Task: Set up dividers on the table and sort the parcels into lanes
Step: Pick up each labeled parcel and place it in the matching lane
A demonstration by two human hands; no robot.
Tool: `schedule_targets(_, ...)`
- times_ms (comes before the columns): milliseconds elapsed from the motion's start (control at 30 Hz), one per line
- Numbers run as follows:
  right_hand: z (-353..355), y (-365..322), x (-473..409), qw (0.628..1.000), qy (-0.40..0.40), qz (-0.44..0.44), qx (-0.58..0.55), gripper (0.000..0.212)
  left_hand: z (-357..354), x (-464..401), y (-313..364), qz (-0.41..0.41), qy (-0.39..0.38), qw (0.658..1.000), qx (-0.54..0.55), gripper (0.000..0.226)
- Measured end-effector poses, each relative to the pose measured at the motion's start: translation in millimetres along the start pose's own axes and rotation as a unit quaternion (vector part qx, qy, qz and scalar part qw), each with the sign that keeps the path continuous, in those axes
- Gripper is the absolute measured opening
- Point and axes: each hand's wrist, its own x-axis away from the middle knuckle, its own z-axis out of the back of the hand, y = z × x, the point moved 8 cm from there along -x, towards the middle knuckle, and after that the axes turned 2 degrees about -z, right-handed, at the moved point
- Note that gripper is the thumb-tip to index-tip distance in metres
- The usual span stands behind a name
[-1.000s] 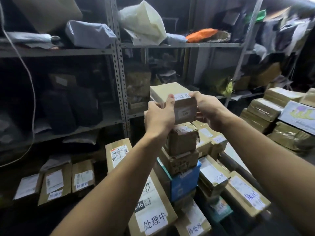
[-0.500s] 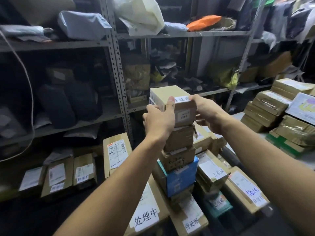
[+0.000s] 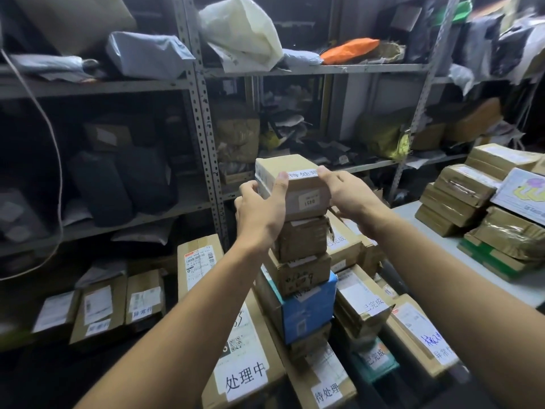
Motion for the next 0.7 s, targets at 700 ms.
schedule_targets(700, 2.5, -39.9, 36.3, 0.977, 0.093, 0.144, 0.123, 0.062, 3.1, -1.5, 3.1, -0.071, -0.029, 0.997, 0.010, 0.071)
